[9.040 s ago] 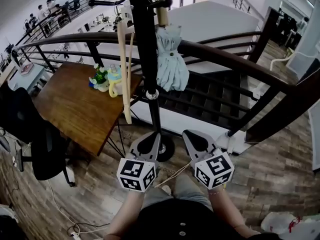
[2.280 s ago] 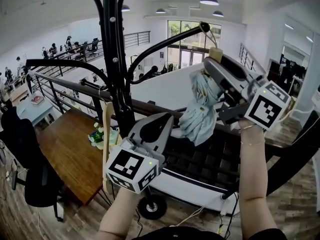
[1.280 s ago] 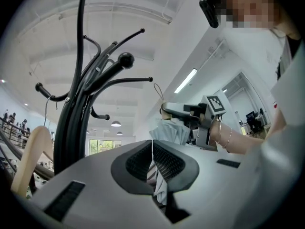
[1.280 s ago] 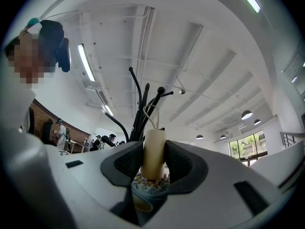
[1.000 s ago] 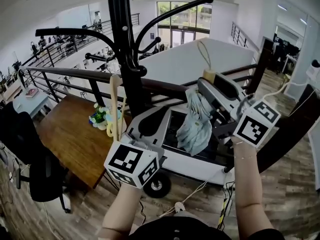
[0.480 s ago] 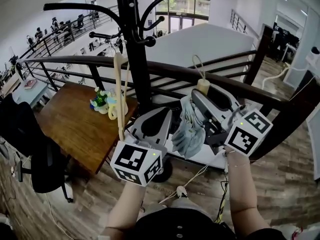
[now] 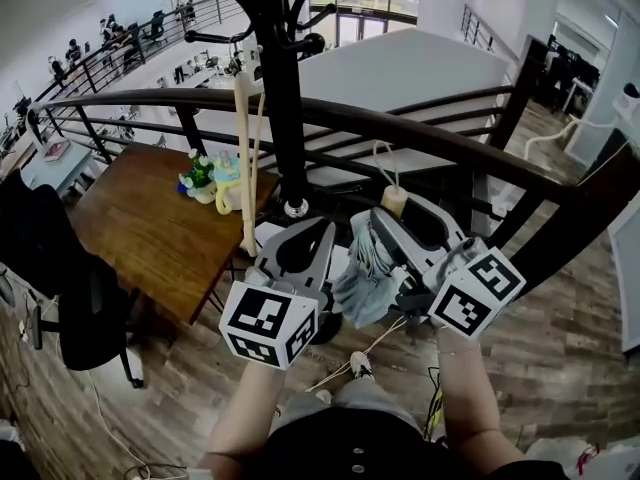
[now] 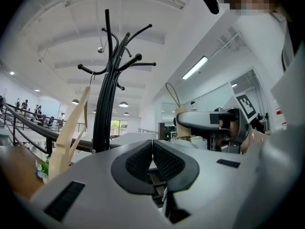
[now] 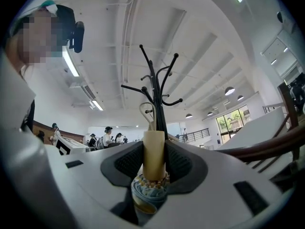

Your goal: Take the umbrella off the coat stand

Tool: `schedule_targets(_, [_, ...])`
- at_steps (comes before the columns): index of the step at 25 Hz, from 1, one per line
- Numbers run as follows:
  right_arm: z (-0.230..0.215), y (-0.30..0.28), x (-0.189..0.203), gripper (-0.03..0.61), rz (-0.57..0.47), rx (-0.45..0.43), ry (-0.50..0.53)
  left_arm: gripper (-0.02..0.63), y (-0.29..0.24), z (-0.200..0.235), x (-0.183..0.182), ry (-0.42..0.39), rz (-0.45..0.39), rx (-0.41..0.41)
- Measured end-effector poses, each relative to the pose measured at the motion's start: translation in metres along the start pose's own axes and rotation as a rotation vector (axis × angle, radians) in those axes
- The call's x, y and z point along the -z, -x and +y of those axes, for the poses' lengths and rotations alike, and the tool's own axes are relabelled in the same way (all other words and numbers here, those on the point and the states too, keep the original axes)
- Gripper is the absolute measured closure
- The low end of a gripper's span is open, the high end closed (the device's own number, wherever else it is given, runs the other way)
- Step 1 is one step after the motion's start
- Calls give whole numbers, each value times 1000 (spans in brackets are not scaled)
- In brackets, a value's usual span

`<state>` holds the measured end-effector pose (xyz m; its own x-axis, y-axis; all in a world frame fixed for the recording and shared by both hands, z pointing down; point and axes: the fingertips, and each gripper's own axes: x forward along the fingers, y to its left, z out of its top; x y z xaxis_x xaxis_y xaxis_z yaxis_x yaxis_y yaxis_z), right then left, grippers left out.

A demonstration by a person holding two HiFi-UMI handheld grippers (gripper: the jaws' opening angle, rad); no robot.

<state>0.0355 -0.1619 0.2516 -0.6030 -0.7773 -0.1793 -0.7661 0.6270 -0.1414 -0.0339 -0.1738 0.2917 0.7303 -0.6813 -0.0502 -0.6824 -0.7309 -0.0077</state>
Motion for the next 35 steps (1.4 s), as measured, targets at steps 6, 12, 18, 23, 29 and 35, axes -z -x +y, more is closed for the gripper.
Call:
schedule_targets(6, [12,6,26,426,5,16,-58,597,14,5,20,7,38,-22])
schedule_targets(12, [18,3,42,426,26,31,-39,597,23,7,26,27,37,-27])
schedule_targets(18, [19,-8,55,426,43,65,9,597,29,14,34,29,56,-16])
schedule_targets(23, [21,-7,58,426,40,65,-11,597,30,10,34,28,57,-8])
schedule_targets(29, [28,-3,61,426,50,73,5,597,37,7,35,40,58,-1])
schedule_targets(35, [30,2,66,426,52,92,-5,597,40,4,37,44,59,6])
